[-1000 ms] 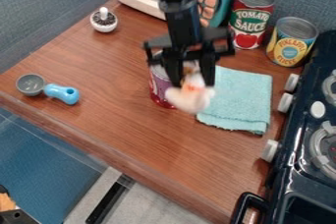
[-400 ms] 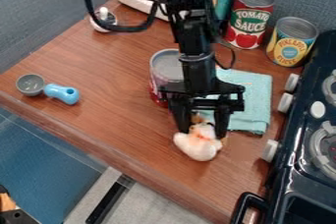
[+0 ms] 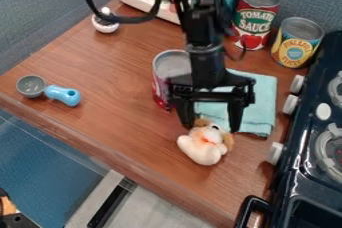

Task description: Move the toy to the bottom right of the table

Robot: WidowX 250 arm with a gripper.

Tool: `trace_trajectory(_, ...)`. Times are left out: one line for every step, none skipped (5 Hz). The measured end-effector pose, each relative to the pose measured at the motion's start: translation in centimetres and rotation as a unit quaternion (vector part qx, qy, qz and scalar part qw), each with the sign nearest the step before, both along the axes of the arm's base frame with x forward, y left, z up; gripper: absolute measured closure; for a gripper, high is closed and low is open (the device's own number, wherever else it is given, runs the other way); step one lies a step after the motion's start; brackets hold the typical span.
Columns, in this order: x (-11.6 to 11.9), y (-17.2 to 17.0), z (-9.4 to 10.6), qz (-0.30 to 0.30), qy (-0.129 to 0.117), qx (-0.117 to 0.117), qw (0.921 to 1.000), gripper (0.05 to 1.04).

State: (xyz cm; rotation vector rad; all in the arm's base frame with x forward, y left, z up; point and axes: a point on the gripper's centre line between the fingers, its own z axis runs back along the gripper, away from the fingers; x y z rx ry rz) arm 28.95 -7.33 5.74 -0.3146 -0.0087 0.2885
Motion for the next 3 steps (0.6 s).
trace_trajectory(-0.2, -0.3, 1.4, -0.005, -0.014, 0.005, 0.9999, 0.083)
trace_trajectory(-0.3, -0.4, 5.2, -0.010, -0.069, 0.001, 0.9976, 0.083)
trace_trajectory(-0.8, -0.5, 6.8, -0.033, -0.090, 0.000, 0.9954, 0.083)
